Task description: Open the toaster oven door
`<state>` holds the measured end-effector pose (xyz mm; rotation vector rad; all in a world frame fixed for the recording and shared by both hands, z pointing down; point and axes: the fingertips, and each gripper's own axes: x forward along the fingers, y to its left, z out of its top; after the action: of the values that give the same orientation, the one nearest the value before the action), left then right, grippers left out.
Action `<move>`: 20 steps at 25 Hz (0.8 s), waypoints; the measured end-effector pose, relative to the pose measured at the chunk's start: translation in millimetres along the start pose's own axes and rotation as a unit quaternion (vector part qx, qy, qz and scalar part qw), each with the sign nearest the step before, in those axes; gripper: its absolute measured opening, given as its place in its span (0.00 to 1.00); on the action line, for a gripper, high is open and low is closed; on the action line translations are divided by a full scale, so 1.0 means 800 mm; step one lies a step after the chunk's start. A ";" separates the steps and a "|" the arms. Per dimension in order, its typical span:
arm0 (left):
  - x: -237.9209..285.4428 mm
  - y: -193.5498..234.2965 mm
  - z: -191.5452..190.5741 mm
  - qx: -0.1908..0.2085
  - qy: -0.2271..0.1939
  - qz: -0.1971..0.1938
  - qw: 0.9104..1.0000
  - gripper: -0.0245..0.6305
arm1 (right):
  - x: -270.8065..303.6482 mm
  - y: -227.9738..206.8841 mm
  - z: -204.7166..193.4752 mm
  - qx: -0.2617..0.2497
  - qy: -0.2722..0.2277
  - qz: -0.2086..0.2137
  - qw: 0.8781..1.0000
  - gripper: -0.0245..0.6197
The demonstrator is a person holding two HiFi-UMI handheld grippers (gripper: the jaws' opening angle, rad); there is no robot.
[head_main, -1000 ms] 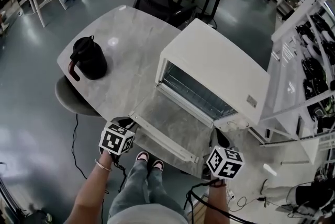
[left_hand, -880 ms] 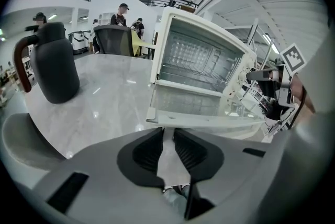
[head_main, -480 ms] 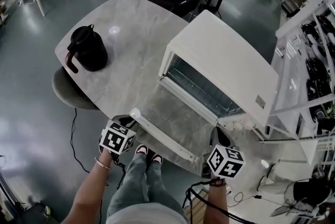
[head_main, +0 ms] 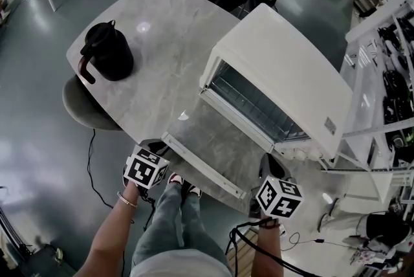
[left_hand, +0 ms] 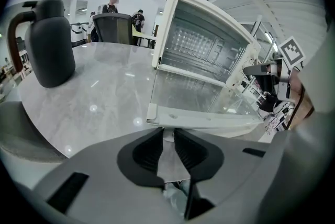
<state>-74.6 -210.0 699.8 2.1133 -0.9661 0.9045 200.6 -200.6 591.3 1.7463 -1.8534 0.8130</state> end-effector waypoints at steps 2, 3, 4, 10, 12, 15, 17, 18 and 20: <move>0.002 0.001 -0.001 -0.002 0.001 0.000 1.000 0.14 | 0.001 0.000 -0.001 0.000 0.002 0.000 1.000 0.05; 0.002 0.001 -0.002 -0.004 0.001 -0.001 1.000 0.14 | 0.002 0.000 -0.002 0.000 0.002 0.000 1.000 0.05; 0.003 0.001 -0.003 -0.005 0.002 0.000 1.000 0.14 | 0.003 0.001 -0.003 0.000 0.003 0.000 1.000 0.05; 0.004 0.002 -0.004 -0.012 0.002 0.000 1.000 0.14 | 0.005 0.001 -0.007 0.002 0.007 0.000 1.000 0.05; 0.005 0.002 -0.005 -0.015 0.002 0.000 1.000 0.14 | 0.006 0.002 -0.008 0.002 0.008 0.000 1.000 0.05; 0.006 0.003 -0.006 -0.021 0.001 -0.001 1.000 0.14 | 0.007 0.007 -0.011 -0.001 0.011 0.003 1.000 0.05; 0.006 0.003 -0.006 -0.023 0.000 -0.001 1.000 0.14 | 0.007 0.009 -0.013 -0.001 0.012 0.004 1.000 0.05; 0.006 0.003 -0.007 -0.025 -0.001 -0.002 1.000 0.15 | 0.007 0.009 -0.014 -0.002 0.013 0.004 1.000 0.05; 0.007 0.003 -0.007 -0.030 -0.003 -0.003 1.000 0.15 | 0.007 0.010 -0.015 -0.002 0.014 0.003 1.000 0.05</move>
<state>-75.8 -209.0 707.9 2.0687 -0.9772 0.8577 191.4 -196.2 602.8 1.7179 -1.8422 0.8313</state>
